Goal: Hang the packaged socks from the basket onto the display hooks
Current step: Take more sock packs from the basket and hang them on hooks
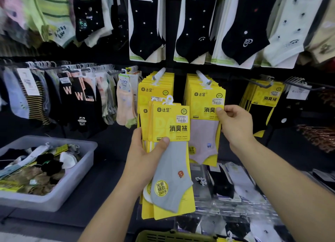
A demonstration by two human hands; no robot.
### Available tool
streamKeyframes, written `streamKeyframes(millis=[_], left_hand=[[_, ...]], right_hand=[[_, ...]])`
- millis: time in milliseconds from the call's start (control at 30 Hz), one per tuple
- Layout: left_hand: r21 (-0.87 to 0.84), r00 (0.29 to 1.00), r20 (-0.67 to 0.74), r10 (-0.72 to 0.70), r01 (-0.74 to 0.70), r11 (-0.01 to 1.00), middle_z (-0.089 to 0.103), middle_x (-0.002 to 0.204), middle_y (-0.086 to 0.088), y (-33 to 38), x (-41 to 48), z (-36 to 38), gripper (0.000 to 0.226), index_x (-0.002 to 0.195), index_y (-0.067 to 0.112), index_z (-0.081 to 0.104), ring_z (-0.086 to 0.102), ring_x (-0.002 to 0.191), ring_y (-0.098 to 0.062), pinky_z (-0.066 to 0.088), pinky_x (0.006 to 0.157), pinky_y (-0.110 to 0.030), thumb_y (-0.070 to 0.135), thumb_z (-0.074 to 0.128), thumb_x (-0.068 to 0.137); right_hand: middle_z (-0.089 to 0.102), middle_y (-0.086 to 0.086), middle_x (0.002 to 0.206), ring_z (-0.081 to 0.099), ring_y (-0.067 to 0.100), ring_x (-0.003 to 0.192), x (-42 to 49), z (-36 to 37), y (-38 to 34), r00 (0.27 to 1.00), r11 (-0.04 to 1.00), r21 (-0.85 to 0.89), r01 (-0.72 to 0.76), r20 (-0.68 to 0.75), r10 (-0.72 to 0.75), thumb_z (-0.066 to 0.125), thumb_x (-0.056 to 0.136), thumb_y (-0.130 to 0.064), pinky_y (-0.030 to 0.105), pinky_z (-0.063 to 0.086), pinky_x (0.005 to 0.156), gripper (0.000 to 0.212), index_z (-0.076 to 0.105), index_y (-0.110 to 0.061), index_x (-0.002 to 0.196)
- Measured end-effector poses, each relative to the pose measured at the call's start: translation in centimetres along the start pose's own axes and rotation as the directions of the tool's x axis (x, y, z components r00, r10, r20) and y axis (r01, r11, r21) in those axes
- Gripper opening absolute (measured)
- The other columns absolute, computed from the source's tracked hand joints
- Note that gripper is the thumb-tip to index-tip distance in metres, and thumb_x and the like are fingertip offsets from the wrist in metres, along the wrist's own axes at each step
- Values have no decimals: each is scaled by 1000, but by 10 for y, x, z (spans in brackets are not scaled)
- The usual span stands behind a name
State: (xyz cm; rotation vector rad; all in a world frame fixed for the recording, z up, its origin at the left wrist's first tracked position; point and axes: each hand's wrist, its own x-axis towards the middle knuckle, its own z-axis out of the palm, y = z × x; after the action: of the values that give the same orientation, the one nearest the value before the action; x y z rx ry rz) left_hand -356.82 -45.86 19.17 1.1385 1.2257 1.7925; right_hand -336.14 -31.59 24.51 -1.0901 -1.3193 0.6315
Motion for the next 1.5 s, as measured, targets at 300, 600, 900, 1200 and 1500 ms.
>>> streamKeyframes(millis=[300, 600, 900, 1200, 1500], left_hand=[[9, 999, 52, -2, 1, 1000, 78, 110, 19, -3, -3, 10, 38, 116, 44, 58, 78, 100, -5, 62, 72, -21, 40, 82, 87], [-36, 998, 64, -16, 18, 999, 79, 111, 16, -5, -5, 17, 55, 121, 36, 58, 78, 102, -8, 63, 75, -24, 44, 90, 77], [-11, 999, 34, -20, 21, 1000, 81, 105, 13, -7, 0, 7, 35, 118, 33, 59, 80, 93, -10, 61, 66, -20, 27, 80, 90], [54, 1000, -15, -7, 7, 999, 80, 107, 15, -7, 5, -2, 32, 116, 37, 59, 79, 96, -9, 63, 70, -26, 29, 80, 93], [16, 1000, 8, -15, 15, 1000, 80, 109, 13, -6, 2, 2, 39, 118, 37, 59, 79, 99, -12, 63, 76, -33, 36, 84, 88]], right_hand=[[61, -2, 68, 54, 9, 61, -35, 0, -14, 996, 999, 0, -41, 81, 41, 69, 90, -43, 23, 45, 59, 34, 64, -11, 79], [74, -2, 72, 65, 2, 56, -66, 2, -21, 905, 978, 134, -161, 416, 92, 73, 90, -19, 14, 46, 48, 12, 70, -7, 89], [78, -3, 84, 72, 8, 72, -38, -19, -14, 983, 945, 277, -174, 112, 148, 64, 97, -21, 20, 53, 56, 8, 69, -15, 96], [76, -11, 77, 73, 4, 76, -13, -13, -27, 1000, 983, 181, 17, 13, -19, 64, 97, -19, 18, 56, 63, 9, 66, -22, 89], [65, -3, 79, 57, 3, 69, -13, -8, -8, 999, 1000, -12, 5, -34, -5, 72, 90, -33, 13, 43, 60, 18, 70, -15, 91]])
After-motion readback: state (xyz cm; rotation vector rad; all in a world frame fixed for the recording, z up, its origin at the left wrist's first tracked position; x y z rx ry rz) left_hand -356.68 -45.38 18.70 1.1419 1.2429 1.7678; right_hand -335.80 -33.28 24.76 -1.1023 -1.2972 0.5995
